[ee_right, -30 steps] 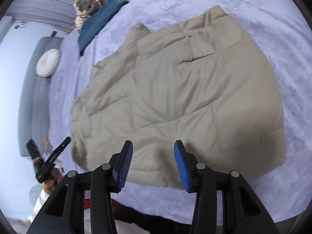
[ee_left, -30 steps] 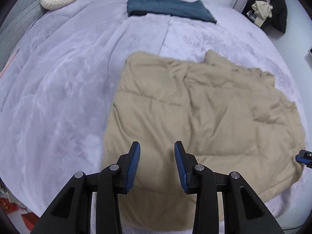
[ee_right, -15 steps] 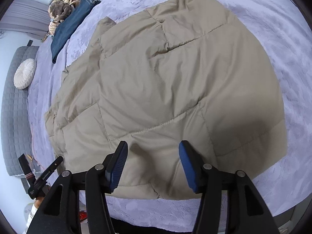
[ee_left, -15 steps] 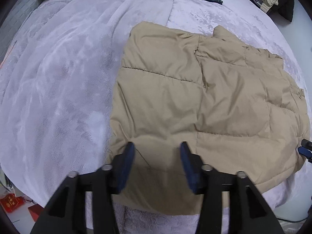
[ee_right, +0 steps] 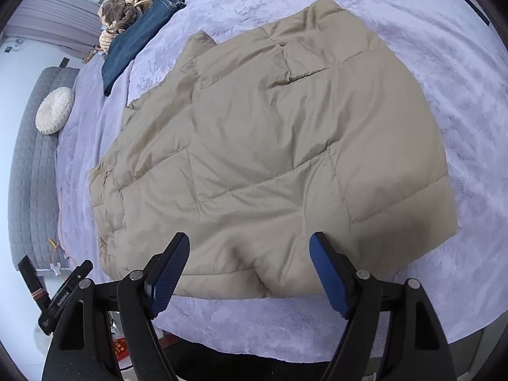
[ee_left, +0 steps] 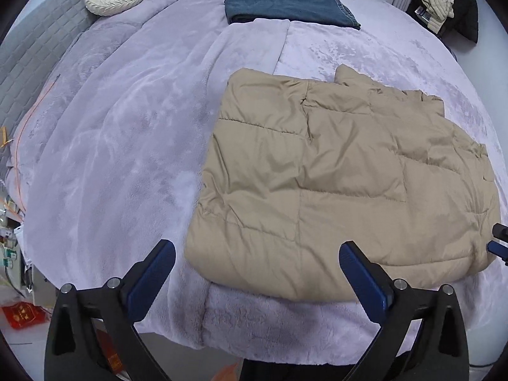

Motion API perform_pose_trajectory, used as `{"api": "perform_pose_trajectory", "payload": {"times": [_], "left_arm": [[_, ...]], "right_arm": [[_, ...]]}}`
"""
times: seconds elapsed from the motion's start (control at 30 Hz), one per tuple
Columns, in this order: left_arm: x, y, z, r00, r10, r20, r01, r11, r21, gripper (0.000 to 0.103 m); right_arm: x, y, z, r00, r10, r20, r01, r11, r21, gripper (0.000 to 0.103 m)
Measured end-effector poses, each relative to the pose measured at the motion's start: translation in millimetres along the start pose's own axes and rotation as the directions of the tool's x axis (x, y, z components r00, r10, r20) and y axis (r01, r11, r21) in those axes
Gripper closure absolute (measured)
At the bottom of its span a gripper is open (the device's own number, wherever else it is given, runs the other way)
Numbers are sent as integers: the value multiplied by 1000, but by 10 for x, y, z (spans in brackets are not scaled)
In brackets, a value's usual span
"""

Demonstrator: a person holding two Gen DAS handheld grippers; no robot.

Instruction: Fold large clothes

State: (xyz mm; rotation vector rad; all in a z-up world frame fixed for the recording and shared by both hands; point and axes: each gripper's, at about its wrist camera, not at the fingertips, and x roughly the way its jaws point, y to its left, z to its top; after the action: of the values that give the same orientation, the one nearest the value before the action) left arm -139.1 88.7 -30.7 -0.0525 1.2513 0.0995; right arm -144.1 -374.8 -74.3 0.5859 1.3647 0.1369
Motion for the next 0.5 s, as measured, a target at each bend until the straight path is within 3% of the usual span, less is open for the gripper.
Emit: {"api": "perform_pose_trajectory", "payload": {"times": [0.23,0.3,0.5], "left_arm": [[-46,6,-77,1000,-12,-2,12,1000,26,0],[-17,54,-44,1000,-28,-7,28,999,31,0],[168,256,90,995,-88,-47,90,994,63,0]], "right_arm": [[-67,126,-216,1000,28,-6,-28,999,-32,18],[-60,215,-259,1000,30,-2,-30,998,-46,0],[117,569,-332,1000,20,-5,-20,998,-67,0]]}}
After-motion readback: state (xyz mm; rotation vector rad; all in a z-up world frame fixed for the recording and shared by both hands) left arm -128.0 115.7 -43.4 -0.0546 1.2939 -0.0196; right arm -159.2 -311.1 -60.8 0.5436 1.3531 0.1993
